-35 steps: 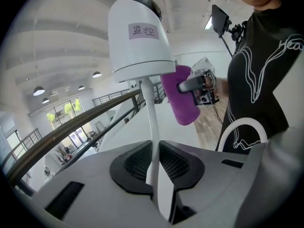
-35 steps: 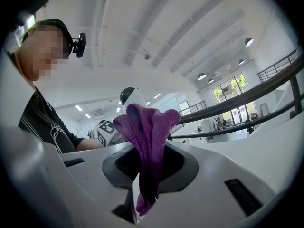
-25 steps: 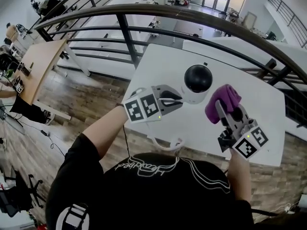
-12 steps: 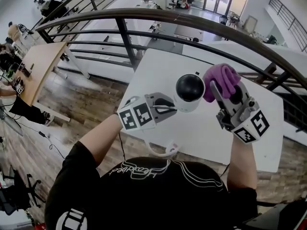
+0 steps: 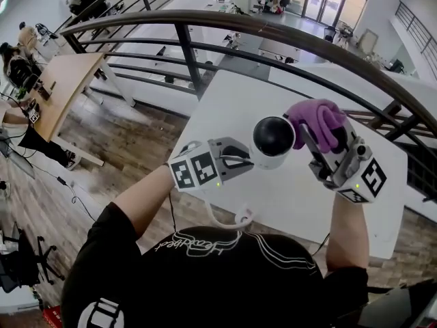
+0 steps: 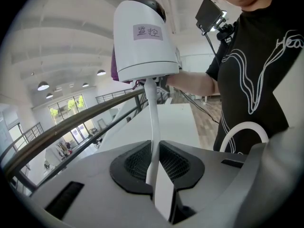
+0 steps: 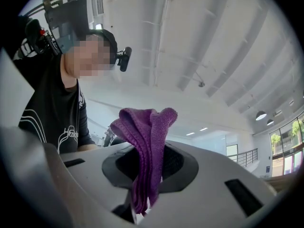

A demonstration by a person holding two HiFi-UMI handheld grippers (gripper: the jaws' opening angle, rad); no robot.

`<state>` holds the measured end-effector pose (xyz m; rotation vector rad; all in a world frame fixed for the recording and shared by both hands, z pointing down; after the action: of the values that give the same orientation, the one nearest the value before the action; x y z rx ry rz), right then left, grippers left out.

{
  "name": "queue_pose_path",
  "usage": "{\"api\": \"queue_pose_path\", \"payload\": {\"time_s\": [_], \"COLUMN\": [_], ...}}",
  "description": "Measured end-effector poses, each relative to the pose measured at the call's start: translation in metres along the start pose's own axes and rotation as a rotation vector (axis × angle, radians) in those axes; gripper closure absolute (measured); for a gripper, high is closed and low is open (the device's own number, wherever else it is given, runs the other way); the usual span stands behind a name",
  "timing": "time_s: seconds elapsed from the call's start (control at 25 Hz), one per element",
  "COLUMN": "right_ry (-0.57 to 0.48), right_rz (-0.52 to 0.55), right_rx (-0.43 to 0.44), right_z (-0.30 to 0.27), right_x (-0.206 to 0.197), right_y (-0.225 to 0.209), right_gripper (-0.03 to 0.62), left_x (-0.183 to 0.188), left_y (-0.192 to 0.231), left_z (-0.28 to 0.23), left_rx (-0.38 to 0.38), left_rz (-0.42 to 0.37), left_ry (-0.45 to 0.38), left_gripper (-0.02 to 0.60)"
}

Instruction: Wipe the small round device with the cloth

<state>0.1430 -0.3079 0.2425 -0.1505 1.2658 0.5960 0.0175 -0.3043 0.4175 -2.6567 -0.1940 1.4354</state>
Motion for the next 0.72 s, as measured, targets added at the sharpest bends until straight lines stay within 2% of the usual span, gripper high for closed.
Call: {"api": "queue_pose_path", "payload": {"time_s": [0.36, 0.72], "right_ry": [0.005, 0.039], "right_rz": [0.007, 0.025], "right_rx": [0.079, 0.11], "right_z": [-0.006, -0.019], "right_x": [-0.001, -0.004], "right_y": [-0.002, 0.003], "right_gripper": [0.533, 0.533], "left_x": [0.002, -0.007], "left_y": [0.011, 0.019], "left_z": [-0.002, 0.007], "left_rx": [0.001, 0.008], "left_rz": [0.021, 0.031], "left_ry": [0.007, 0.017], "left_gripper": [0.525, 0.525]}}
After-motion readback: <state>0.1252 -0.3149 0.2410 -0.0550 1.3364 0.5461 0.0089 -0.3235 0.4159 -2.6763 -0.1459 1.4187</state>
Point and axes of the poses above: the fingertips, and each gripper's own axes: z backward along the fingers, y to its left, x out of its top, the point moved 4 cm from there along z, backward along the fingers, and after that the axes turned 4 degrees about -x, right-handed, at the moved point
